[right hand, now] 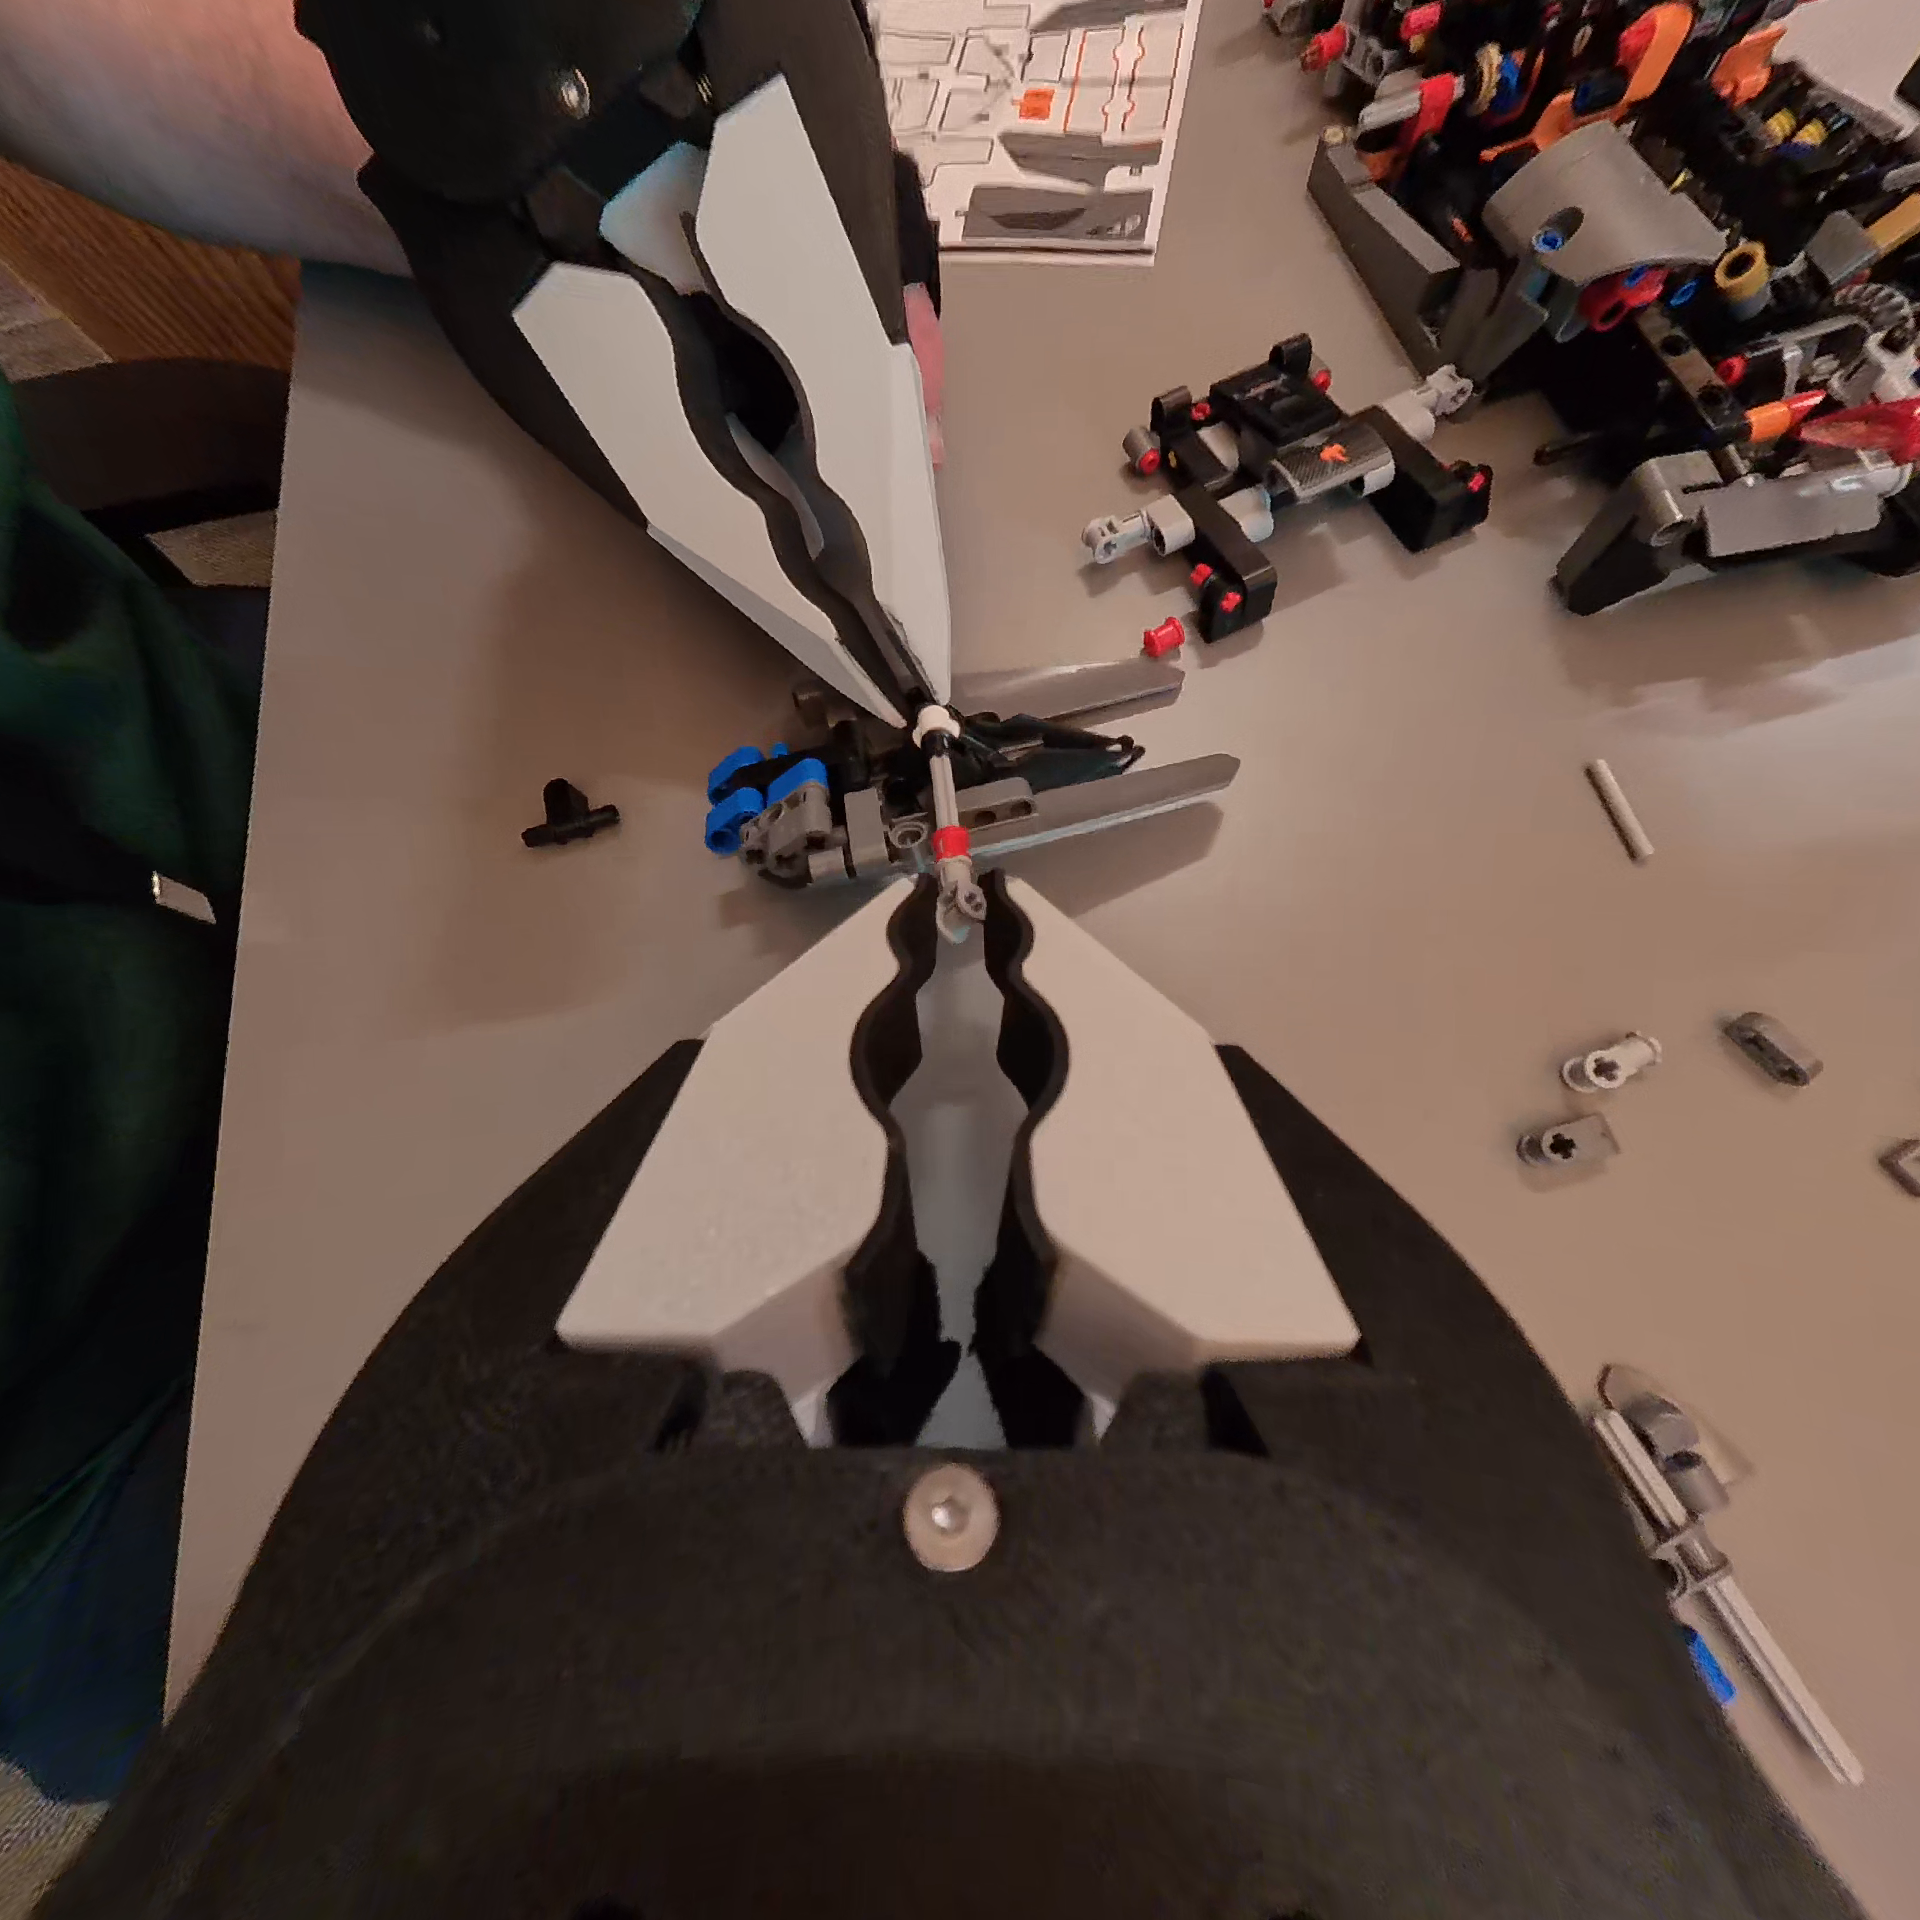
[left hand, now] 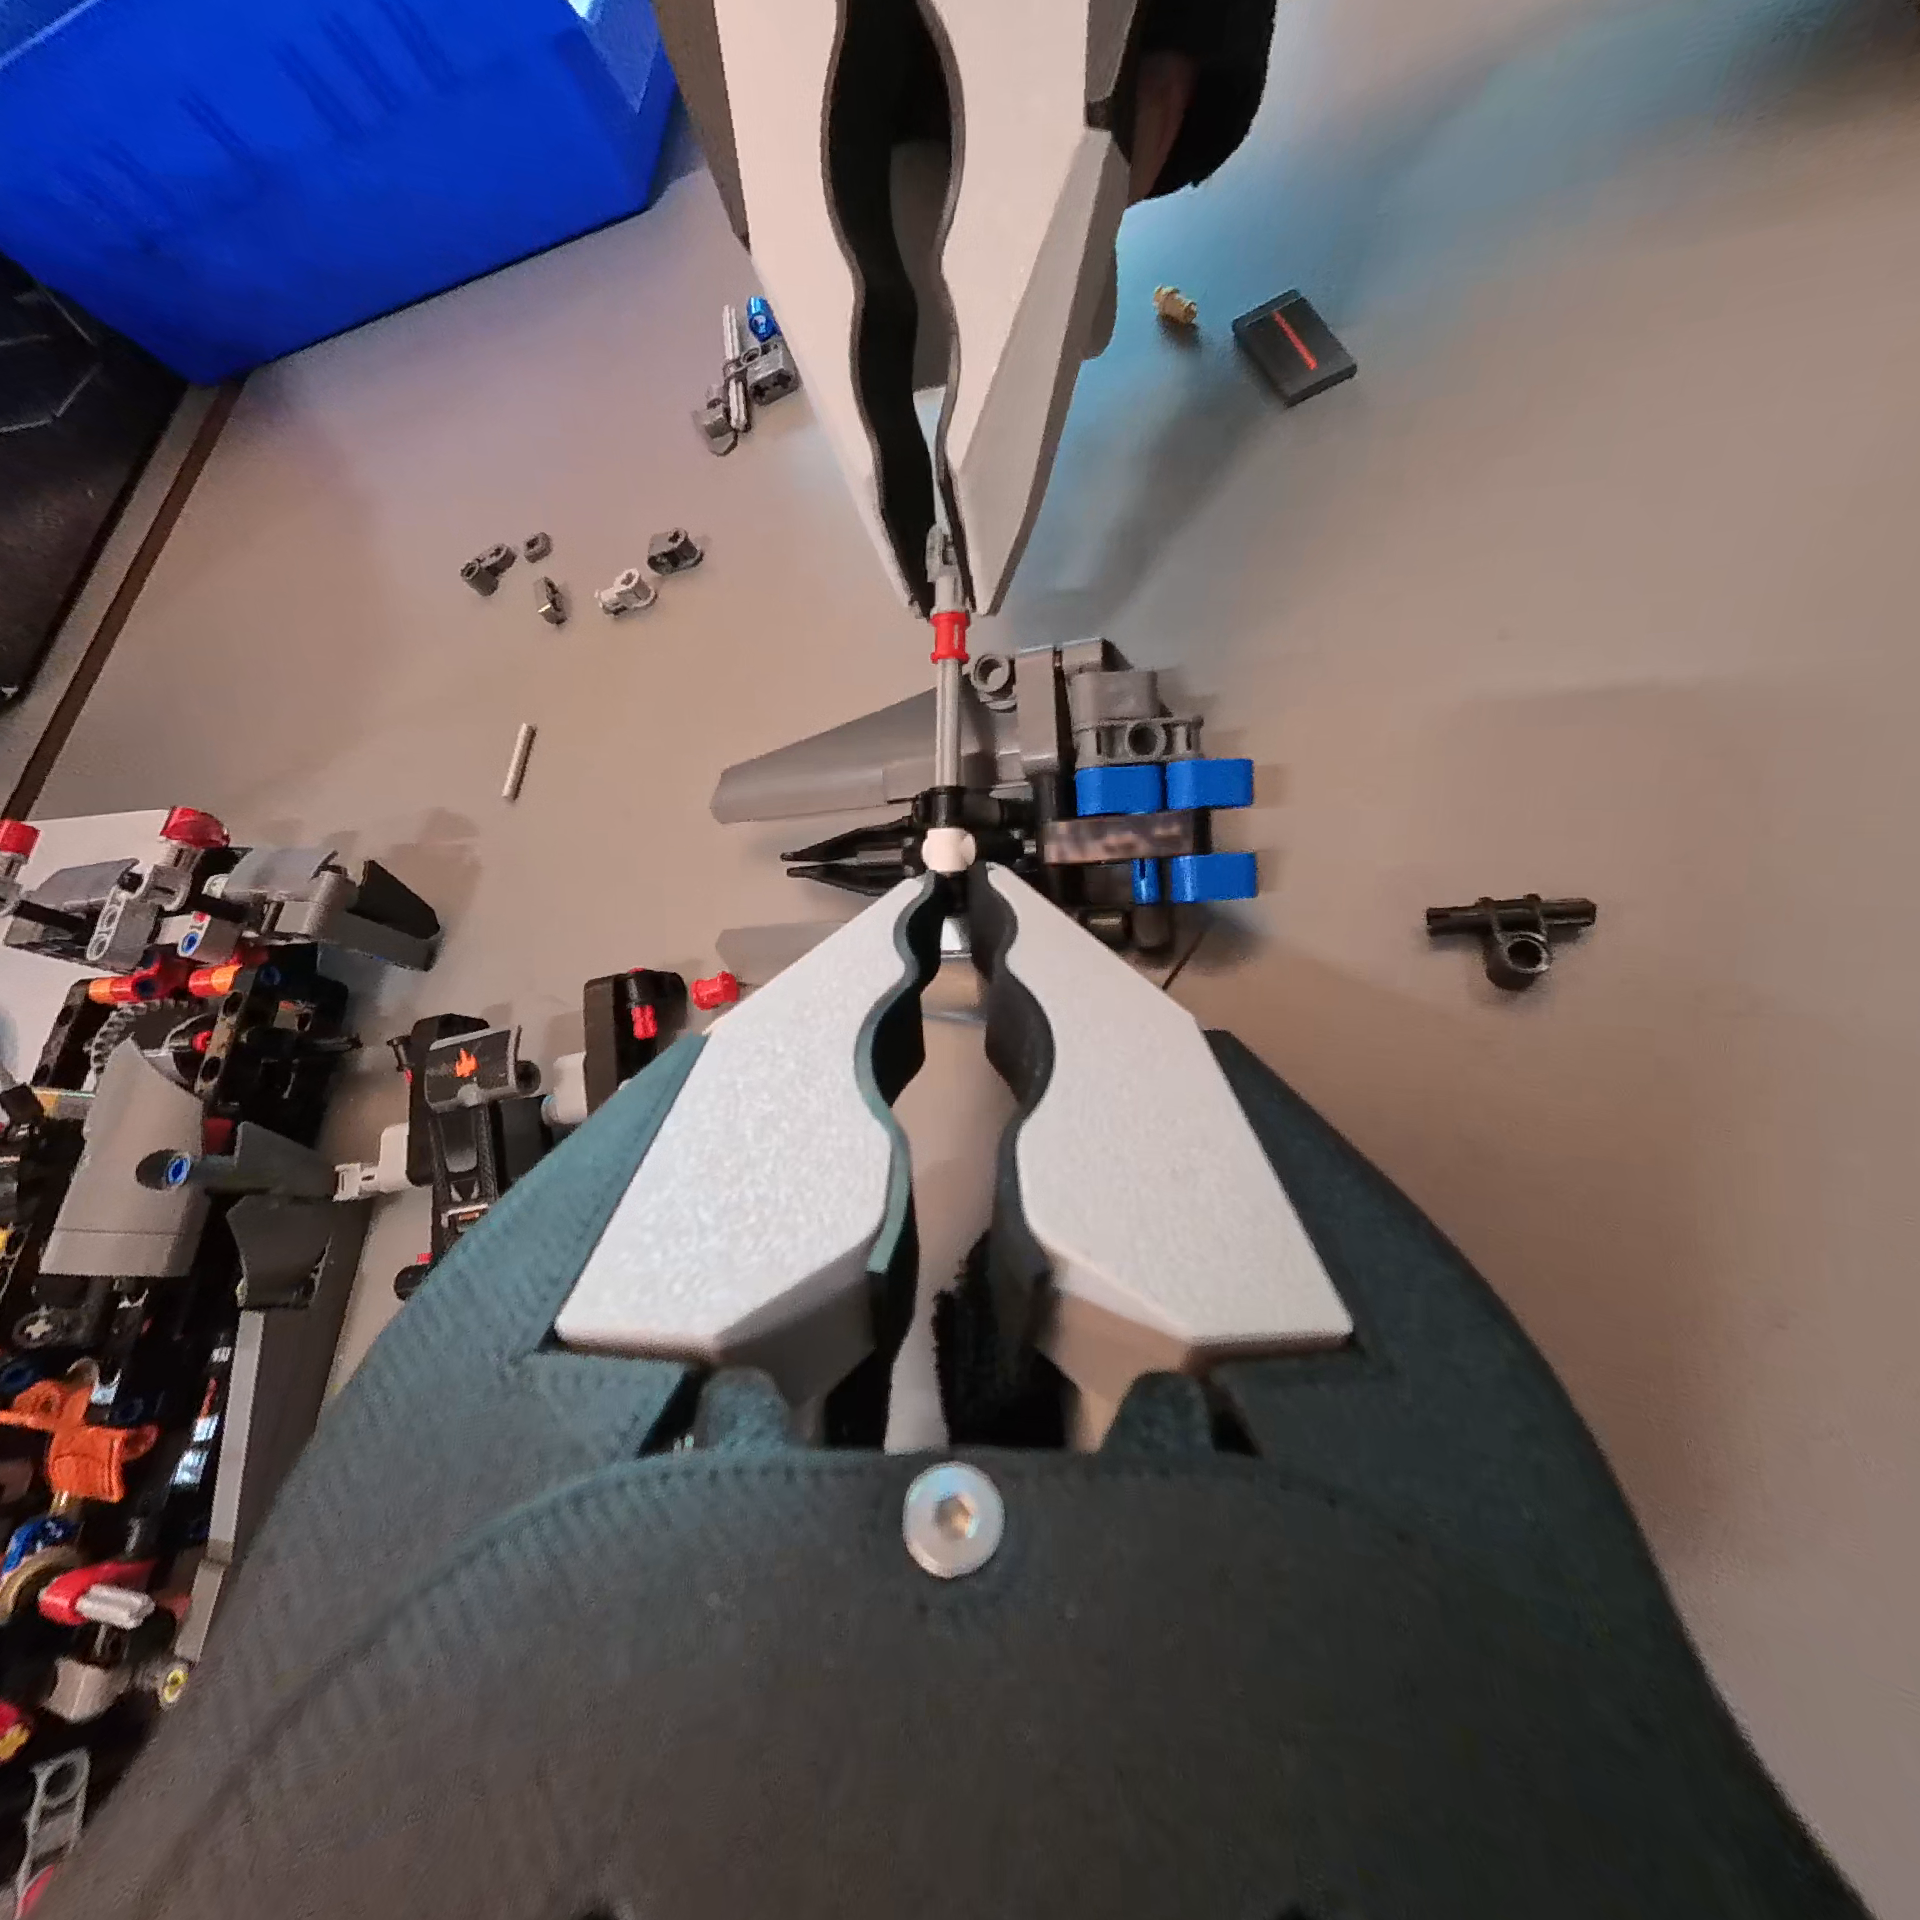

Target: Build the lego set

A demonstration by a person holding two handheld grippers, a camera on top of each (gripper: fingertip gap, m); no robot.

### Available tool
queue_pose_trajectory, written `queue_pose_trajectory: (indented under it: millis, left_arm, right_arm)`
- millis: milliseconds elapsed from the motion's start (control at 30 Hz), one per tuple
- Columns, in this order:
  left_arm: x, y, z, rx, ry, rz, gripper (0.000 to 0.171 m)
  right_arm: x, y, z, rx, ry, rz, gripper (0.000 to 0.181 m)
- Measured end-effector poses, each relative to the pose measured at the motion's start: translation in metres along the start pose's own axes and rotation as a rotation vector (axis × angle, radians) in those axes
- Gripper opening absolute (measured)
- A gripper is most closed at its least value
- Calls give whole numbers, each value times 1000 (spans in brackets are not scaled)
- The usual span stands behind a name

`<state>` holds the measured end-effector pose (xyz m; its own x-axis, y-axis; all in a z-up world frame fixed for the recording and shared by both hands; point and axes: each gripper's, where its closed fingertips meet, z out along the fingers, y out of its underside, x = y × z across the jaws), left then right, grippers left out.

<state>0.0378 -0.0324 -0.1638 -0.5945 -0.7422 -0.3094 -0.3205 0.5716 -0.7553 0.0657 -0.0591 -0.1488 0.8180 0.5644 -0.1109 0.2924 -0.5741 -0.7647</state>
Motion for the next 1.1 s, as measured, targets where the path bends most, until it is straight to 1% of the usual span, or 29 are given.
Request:
queue_pose_trajectory:
  millis: [267, 367, 733, 900, 1100]
  left_arm:
    - [0, -1, 1, 5, 19, -12, 2]
    - [0, -2, 1, 14, 56, -39, 3]
    - [-1, -2, 3, 18, 113, -54, 4]
    - [-2, -1, 3, 9, 104, -48, 4]
    - [-2, -1, 4, 8, 94, -35, 4]
  right_arm:
    - [1, 2, 1, -12, -28, -7, 7]
    - [2, 6, 1, -17, -29, -8, 7]
    - [4, 4, 0, 6, -61, -13, 6]
    - [4, 2, 1, 12, -72, -19, 6]
    - [6, 6, 3, -15, -52, -33, 6]
